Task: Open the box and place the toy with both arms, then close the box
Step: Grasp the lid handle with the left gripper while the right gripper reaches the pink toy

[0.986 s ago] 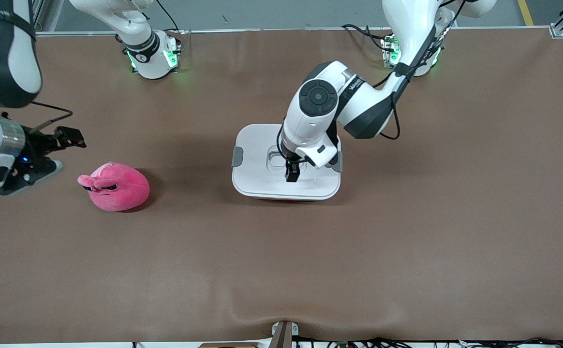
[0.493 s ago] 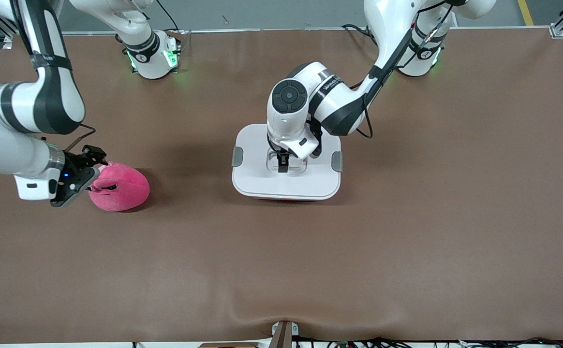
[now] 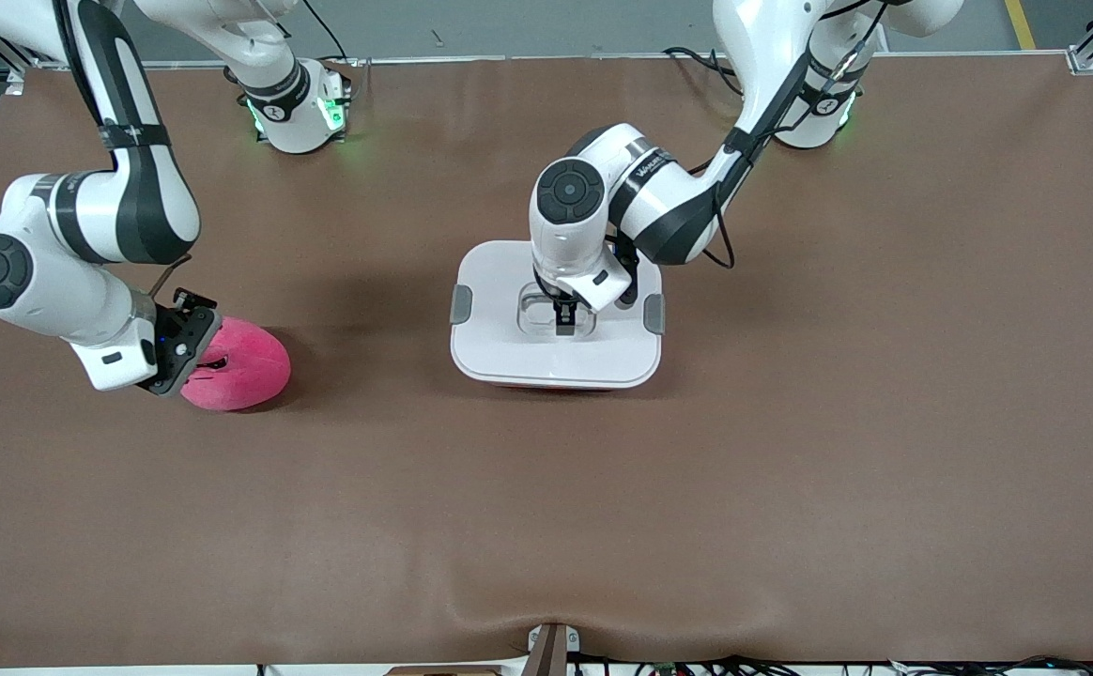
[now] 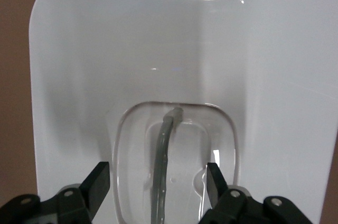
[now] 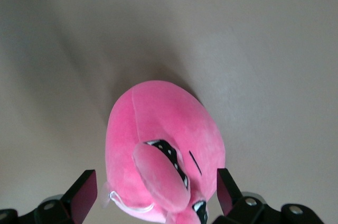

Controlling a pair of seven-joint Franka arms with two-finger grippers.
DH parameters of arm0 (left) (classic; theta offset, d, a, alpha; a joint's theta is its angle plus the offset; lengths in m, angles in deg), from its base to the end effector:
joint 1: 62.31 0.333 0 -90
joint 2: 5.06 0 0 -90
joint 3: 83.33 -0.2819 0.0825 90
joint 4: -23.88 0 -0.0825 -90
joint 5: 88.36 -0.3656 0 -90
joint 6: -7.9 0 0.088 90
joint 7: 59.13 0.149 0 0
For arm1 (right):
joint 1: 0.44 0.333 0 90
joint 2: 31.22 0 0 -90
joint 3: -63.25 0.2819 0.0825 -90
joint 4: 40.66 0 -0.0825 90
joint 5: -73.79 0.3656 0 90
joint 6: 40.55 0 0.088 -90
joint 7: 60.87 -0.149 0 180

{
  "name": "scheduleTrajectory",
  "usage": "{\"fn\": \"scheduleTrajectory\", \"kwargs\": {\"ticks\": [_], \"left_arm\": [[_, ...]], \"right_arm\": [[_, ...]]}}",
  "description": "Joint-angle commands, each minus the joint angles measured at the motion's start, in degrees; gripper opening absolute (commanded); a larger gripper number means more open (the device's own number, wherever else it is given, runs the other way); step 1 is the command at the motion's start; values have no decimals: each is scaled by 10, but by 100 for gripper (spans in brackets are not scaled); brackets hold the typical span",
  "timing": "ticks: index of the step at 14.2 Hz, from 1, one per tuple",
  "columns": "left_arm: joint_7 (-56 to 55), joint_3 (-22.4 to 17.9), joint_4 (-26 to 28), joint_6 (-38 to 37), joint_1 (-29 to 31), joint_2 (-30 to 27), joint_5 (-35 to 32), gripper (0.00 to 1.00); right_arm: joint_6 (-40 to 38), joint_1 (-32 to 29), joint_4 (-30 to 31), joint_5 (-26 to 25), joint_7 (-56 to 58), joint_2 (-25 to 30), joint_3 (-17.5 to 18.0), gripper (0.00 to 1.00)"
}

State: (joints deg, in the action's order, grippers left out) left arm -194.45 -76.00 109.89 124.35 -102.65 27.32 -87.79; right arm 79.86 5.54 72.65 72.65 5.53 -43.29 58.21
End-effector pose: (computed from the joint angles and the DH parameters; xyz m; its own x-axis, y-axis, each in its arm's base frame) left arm 0.4537 -0.4857 0.2764 0.0165 0.9993 -0.0326 0.9969 -0.0189 -0.0762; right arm 0.5602 0.0078 0.2914 0.3714 0.9261 -0.0662 0.9246 -0.3754 -0.0650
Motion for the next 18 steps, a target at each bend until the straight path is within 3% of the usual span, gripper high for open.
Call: {"fn": "scheduleTrajectory", "kwargs": {"ticks": [1,7,8,10,11,15,18], "left_arm": [[-2,1,19,-3,0,-29,-11,81],[-1,1,20,12,-8,-20,-12,77],[-1,1,20,12,-6,-20,-12,66],[-1,1,19,12,-5,-20,-12,40],[-1,1,18,12,-6,-20,-12,32],[-2,1,18,12,-5,-20,-10,4],[-2,1,14,13,-4,-20,-7,0]], "right_arm": [[39,9,46,-13,47,14,-3,100],[62,1,54,-14,49,-1,-4,100],[63,0,55,-15,49,-2,-4,100],[63,-2,55,-14,41,-2,-4,10],[62,-10,55,-14,41,-2,-4,0],[63,-11,52,-14,41,-2,-4,0],[63,-8,47,-13,39,-1,-4,0]]}}
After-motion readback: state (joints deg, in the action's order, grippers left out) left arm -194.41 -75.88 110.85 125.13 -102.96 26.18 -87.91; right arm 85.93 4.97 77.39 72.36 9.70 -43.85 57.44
